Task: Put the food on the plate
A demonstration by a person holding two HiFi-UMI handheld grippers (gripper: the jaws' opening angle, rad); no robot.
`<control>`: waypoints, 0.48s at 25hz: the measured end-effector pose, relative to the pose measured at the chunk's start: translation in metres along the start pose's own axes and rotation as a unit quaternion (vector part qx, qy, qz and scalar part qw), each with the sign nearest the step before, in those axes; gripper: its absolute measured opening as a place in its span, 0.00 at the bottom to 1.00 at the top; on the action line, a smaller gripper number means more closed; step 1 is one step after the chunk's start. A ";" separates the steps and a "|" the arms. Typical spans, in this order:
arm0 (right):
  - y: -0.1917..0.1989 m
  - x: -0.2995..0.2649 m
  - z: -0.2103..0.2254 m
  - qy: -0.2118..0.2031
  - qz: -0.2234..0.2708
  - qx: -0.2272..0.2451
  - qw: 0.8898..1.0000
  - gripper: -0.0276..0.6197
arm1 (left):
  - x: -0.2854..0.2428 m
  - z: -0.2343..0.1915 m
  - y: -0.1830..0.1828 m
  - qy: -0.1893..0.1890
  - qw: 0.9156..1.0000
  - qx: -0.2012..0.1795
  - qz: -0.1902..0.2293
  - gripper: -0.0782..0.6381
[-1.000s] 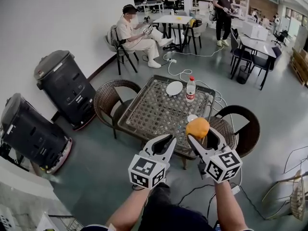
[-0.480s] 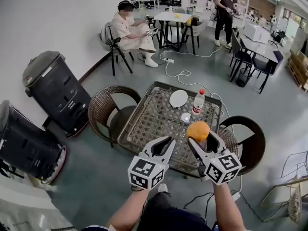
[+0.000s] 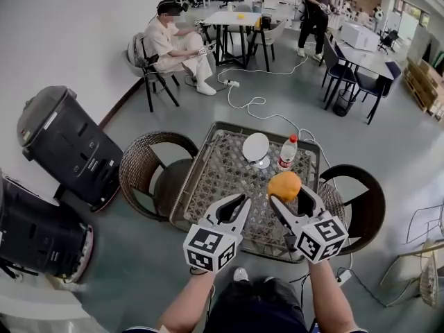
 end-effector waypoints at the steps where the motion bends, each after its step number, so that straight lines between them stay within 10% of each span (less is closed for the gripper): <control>1: 0.001 -0.003 0.001 0.001 -0.002 -0.001 1.000 0.52 | -0.002 -0.002 0.000 0.000 1.000 0.001 -0.001 0.18; 12: 0.013 -0.051 0.032 -0.017 -0.021 -0.018 0.999 0.52 | -0.036 -0.032 0.001 -0.023 1.000 -0.007 -0.013 0.18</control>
Point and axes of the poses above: the fingertips, and each gripper's own axes: x backward along the fingers, z to its right, y out of its underside, the point moved 5 cm from there along x, backward along the fingers
